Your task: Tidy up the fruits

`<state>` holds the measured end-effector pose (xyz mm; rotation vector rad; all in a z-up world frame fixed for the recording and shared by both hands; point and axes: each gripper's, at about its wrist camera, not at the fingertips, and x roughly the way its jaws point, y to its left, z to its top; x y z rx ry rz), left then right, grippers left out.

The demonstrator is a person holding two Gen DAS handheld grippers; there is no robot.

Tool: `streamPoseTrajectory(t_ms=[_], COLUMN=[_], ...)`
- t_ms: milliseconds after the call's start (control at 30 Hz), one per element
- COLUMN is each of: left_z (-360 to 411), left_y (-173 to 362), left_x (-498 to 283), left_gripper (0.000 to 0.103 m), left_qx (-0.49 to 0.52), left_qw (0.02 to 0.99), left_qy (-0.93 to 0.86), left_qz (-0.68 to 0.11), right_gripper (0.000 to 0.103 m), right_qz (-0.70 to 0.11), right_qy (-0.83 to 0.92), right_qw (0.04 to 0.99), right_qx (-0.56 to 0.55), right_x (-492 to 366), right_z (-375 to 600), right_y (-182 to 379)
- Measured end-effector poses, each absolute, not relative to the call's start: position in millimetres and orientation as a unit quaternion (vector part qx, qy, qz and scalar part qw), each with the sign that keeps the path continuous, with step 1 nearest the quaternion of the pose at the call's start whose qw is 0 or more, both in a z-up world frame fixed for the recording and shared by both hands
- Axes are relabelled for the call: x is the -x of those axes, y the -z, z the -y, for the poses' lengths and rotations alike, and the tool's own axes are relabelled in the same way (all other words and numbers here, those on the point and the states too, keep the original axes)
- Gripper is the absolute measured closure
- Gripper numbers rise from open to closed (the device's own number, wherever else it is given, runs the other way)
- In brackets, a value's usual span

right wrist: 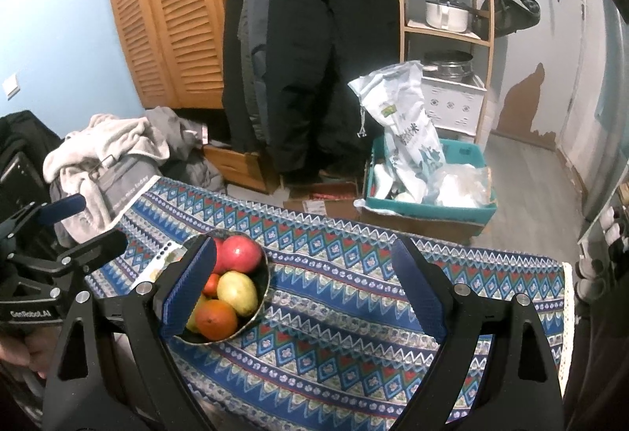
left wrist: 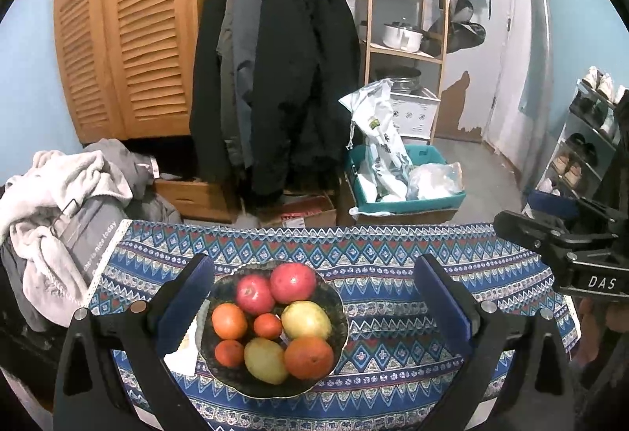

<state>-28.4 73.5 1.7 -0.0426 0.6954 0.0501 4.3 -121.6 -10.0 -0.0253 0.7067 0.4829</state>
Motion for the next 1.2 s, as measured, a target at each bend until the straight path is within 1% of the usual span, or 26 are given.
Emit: streamPoseTrajectory(t_ms=[933,1200], left_z=[-72.1,-69.5], left_y=[6.6,5.6], left_x=[24.2,25.2], left_gripper=[0.001,0.001], left_qx=[0.028,0.022], left_qw=[0.929,0.931], left_qy=[-0.030,-0.033], left_qz=[-0.369,-0.364], right_gripper=[0.013,0.013], right_qz=[-0.343,-0.343], right_qy=[-0.234,-0.235], right_qw=[0.909,0.909], right_qx=[0.016,0.017], right_x=[-2.4,-2.7], right_z=[121.2,122.3], right_y=[10.7,11.0])
